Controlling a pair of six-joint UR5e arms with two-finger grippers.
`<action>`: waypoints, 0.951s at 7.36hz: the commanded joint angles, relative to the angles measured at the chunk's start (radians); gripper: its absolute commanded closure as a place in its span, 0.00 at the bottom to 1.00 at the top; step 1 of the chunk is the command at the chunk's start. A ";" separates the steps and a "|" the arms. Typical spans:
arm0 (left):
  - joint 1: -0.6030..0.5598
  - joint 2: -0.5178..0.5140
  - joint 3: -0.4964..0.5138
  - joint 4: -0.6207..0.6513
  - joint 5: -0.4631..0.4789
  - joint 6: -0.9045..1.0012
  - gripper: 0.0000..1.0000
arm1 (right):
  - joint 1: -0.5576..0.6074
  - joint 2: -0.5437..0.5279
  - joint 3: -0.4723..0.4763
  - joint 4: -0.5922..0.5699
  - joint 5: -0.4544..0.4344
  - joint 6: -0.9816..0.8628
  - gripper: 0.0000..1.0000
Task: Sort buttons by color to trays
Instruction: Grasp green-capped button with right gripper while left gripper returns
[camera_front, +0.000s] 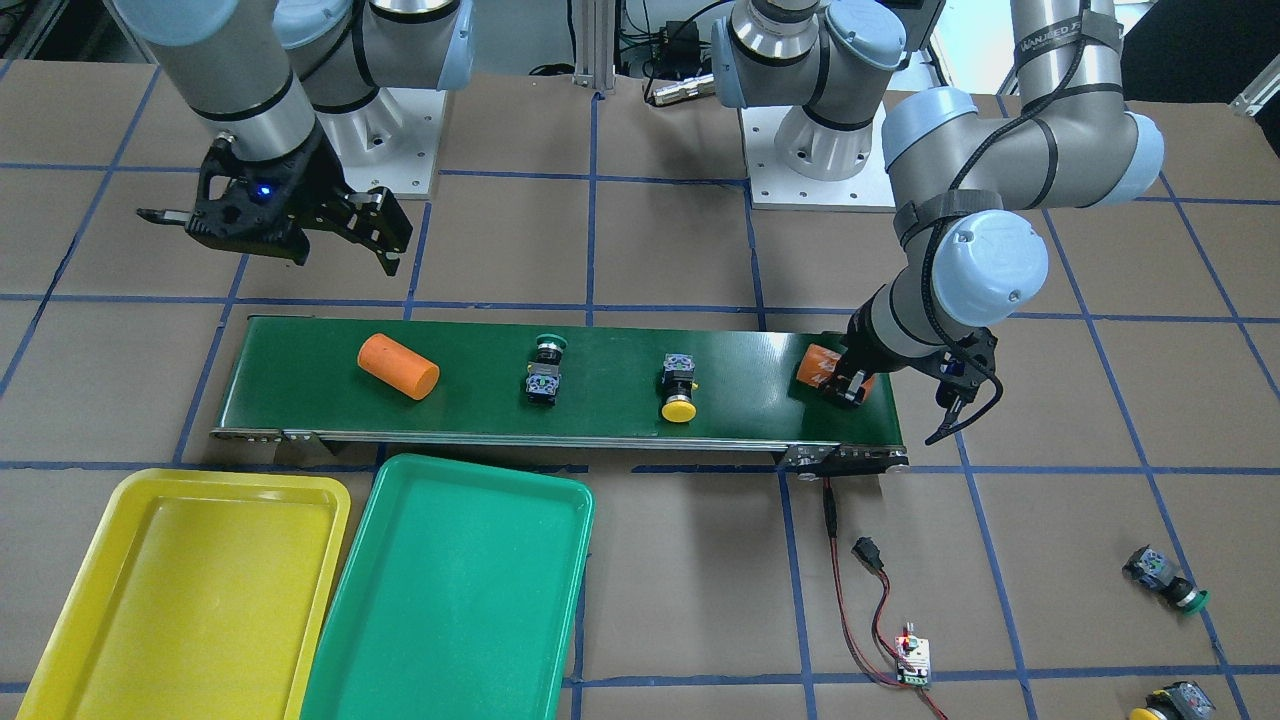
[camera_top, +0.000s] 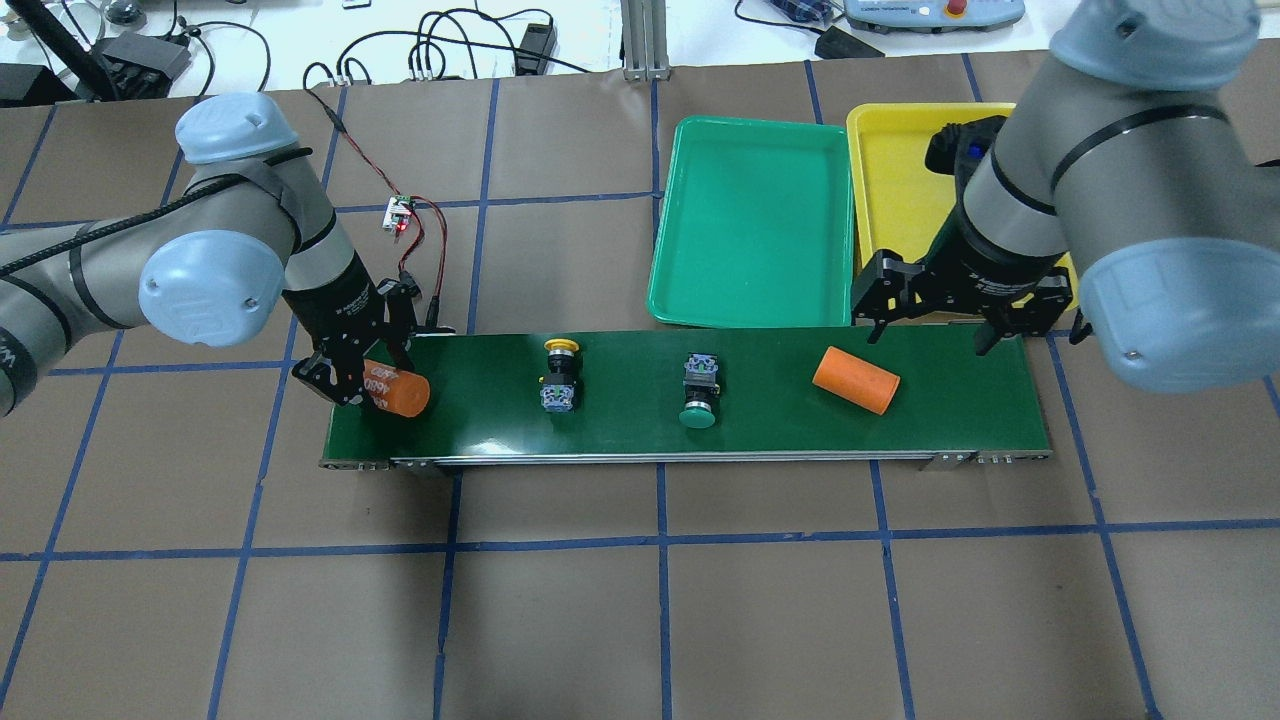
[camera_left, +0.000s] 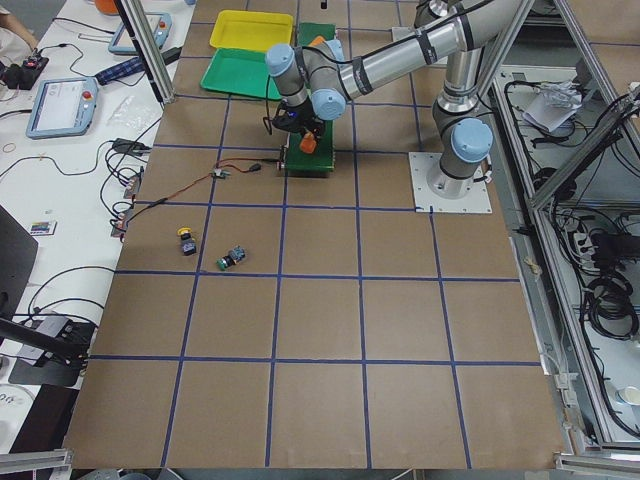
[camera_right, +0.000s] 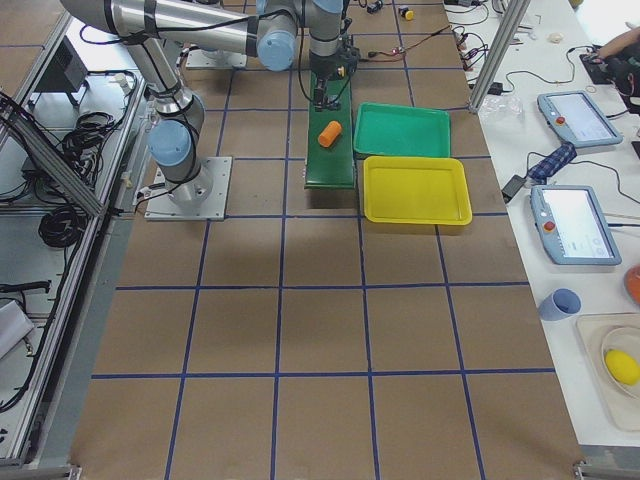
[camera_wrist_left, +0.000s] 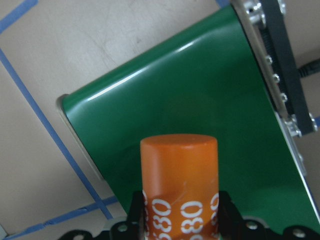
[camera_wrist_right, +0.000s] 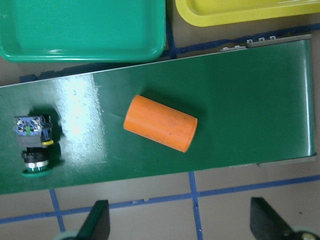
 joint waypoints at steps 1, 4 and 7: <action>0.000 -0.009 0.022 0.028 0.019 0.020 0.00 | 0.139 0.104 -0.009 -0.149 -0.015 0.168 0.00; 0.044 -0.015 0.173 0.019 0.071 0.453 0.00 | 0.213 0.199 0.003 -0.177 -0.035 0.345 0.00; 0.277 -0.137 0.276 0.101 0.062 0.888 0.00 | 0.242 0.254 0.004 -0.232 -0.025 0.333 0.00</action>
